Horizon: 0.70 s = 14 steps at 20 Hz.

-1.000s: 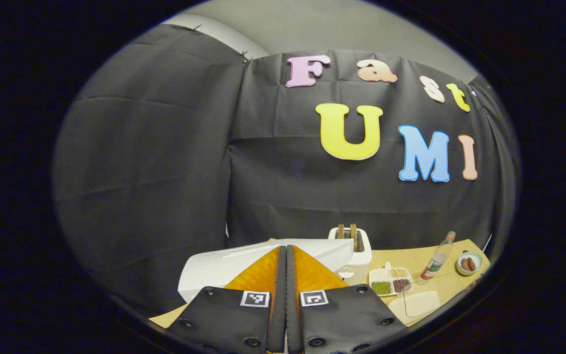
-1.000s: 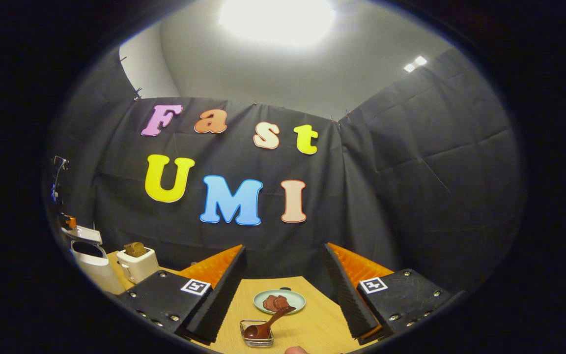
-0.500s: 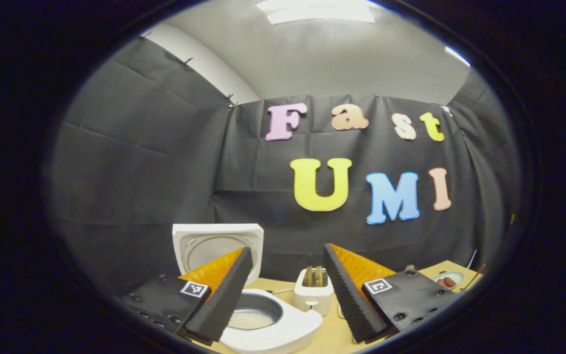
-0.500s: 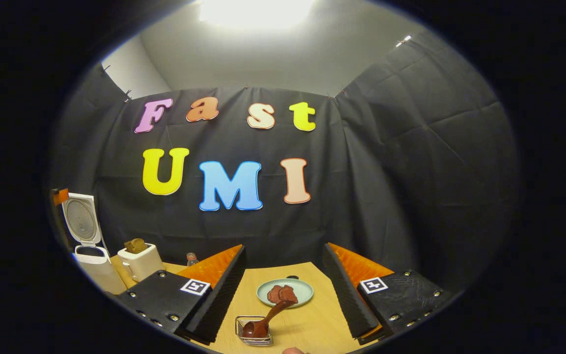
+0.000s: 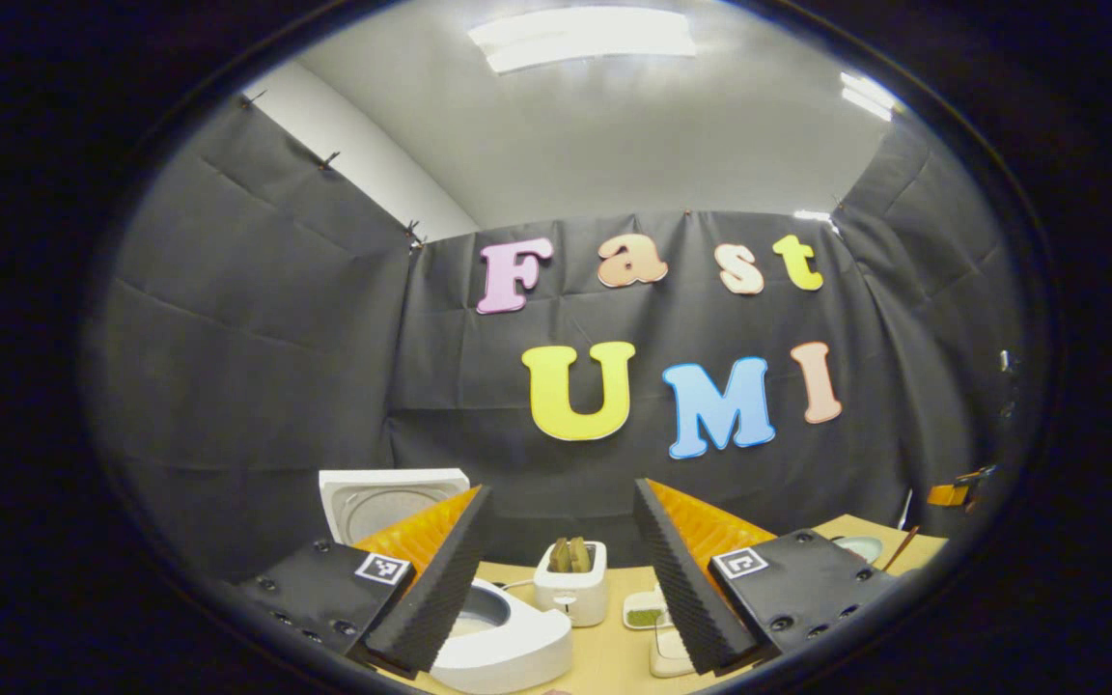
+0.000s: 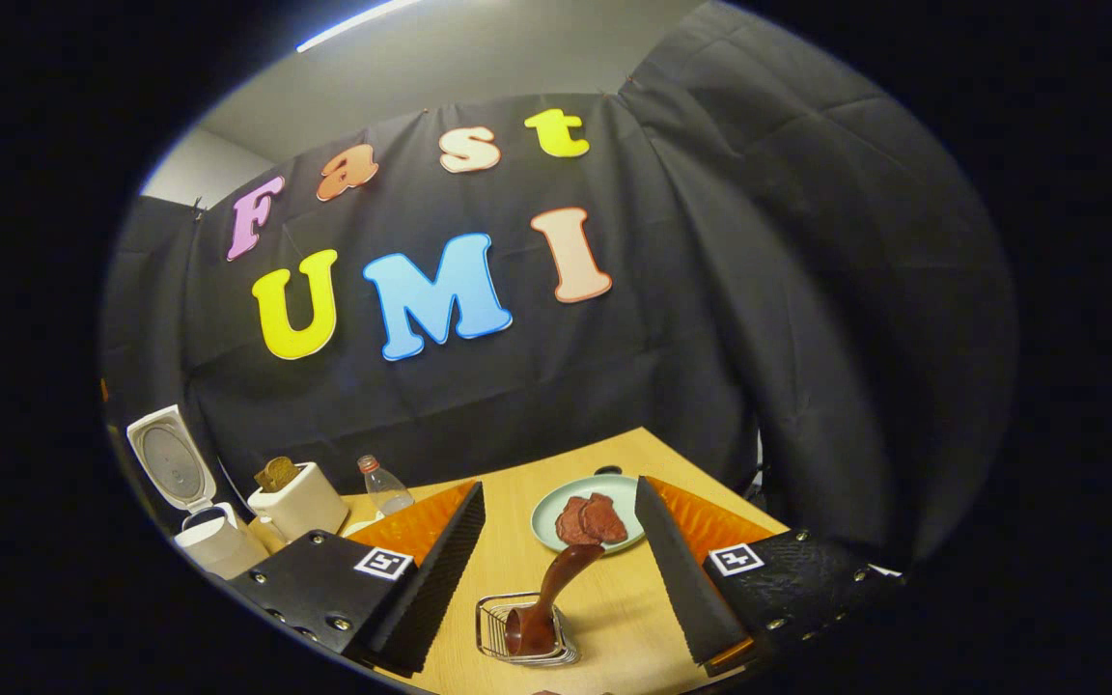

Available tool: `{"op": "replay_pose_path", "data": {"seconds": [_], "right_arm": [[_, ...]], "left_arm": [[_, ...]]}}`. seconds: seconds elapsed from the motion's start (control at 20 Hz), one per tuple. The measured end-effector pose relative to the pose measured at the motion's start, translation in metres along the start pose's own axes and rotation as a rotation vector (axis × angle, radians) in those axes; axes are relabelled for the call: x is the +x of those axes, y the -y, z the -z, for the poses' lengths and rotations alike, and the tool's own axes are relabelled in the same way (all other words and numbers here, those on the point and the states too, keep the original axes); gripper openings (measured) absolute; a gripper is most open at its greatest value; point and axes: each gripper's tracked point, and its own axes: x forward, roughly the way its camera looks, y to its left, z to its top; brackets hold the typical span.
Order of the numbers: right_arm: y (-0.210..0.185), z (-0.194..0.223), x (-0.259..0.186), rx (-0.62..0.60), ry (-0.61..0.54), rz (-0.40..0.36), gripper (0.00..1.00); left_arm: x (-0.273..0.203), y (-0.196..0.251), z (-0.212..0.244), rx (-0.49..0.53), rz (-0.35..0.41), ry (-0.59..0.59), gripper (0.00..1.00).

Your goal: Close the left gripper, press the button to open the rice cooker; take a wooden spoon from the chopstick holder with the right hand, scoop a spoonful of rice and pour it into the rice cooker, then put the wooden spoon back into the chopstick holder.

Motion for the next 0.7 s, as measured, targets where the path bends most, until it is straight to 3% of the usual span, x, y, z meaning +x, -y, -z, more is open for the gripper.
{"op": "replay_pose_path", "data": {"seconds": [0.1,0.15,0.25,0.3,0.35,0.55,0.65,0.7], "right_arm": [[0.006,0.023,0.013,0.025,-0.067,0.012,0.96],[0.009,0.031,0.015,0.037,-0.090,0.018,0.96],[0.010,0.052,0.025,0.055,-0.146,0.024,0.97],[0.012,0.062,0.030,0.061,-0.174,0.025,0.93],[0.013,0.070,0.035,0.067,-0.193,0.028,0.98],[0.006,0.100,0.045,0.109,-0.285,0.003,0.97],[0.000,0.112,0.047,0.115,-0.328,-0.016,0.83],[-0.002,0.119,0.048,0.112,-0.351,-0.029,0.71]], "left_arm": [[-0.005,0.006,0.005,0.005,-0.001,-0.019,1.00],[-0.006,0.004,0.010,0.006,-0.010,-0.036,0.94],[-0.010,0.001,0.020,0.005,-0.027,-0.070,0.94],[-0.013,-0.002,0.021,0.005,-0.033,-0.078,0.98],[-0.017,-0.005,0.023,0.011,-0.044,-0.085,0.98],[-0.029,-0.017,0.028,0.050,-0.078,-0.117,0.95],[-0.035,-0.024,0.029,0.049,-0.099,-0.118,0.98],[-0.038,-0.027,0.029,0.047,-0.110,-0.120,0.98]]}}
